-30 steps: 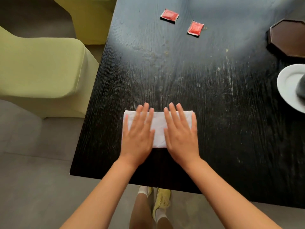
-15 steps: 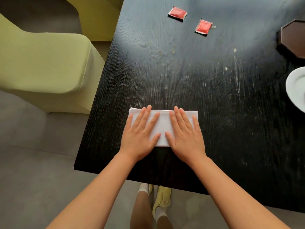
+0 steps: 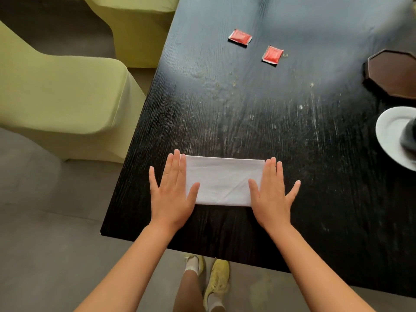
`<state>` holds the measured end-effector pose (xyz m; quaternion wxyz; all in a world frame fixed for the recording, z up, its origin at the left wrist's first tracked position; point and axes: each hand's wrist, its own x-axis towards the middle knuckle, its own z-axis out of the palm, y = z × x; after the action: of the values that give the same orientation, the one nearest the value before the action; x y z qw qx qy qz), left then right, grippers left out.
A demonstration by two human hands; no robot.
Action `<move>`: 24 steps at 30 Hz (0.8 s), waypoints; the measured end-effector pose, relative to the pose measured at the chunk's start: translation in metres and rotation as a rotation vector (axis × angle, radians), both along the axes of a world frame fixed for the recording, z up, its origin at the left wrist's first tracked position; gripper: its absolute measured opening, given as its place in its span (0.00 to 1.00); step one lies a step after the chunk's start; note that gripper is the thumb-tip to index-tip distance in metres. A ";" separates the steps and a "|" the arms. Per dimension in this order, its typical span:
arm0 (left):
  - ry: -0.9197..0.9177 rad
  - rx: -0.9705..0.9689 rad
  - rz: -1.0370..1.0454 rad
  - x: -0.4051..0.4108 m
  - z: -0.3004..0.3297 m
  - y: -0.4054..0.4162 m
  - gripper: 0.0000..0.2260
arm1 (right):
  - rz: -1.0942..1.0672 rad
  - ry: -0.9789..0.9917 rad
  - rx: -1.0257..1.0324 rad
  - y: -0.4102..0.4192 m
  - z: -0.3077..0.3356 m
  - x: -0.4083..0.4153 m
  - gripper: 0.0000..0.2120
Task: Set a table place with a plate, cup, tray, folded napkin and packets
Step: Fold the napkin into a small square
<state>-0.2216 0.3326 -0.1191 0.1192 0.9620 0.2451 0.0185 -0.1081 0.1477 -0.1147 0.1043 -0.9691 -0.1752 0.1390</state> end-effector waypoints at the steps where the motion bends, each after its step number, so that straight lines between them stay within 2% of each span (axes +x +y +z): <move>1: -0.046 0.005 -0.015 0.005 0.005 -0.012 0.31 | -0.049 0.013 0.034 -0.003 0.002 -0.003 0.30; 5: -0.104 -0.014 -0.185 0.034 0.005 -0.062 0.30 | -0.150 -0.119 0.123 -0.017 0.012 -0.017 0.30; 8: -0.032 -0.031 -0.156 0.049 -0.010 -0.074 0.29 | -0.210 -0.186 0.160 -0.023 0.022 -0.021 0.20; 12: 0.043 -0.029 -0.138 0.052 -0.020 -0.074 0.30 | -0.274 -0.018 0.183 -0.017 0.029 -0.018 0.13; 20: 0.013 -0.082 -0.120 0.031 -0.015 -0.080 0.32 | -0.408 0.167 0.287 0.000 0.033 -0.009 0.06; 24: -0.004 -0.167 -0.098 0.008 -0.013 -0.090 0.31 | -0.453 0.302 0.437 0.004 0.042 -0.008 0.03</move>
<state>-0.2139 0.2425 -0.1325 0.2000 0.9595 0.1982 -0.0060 -0.1160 0.1512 -0.0723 0.3622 -0.9066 0.0361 0.2134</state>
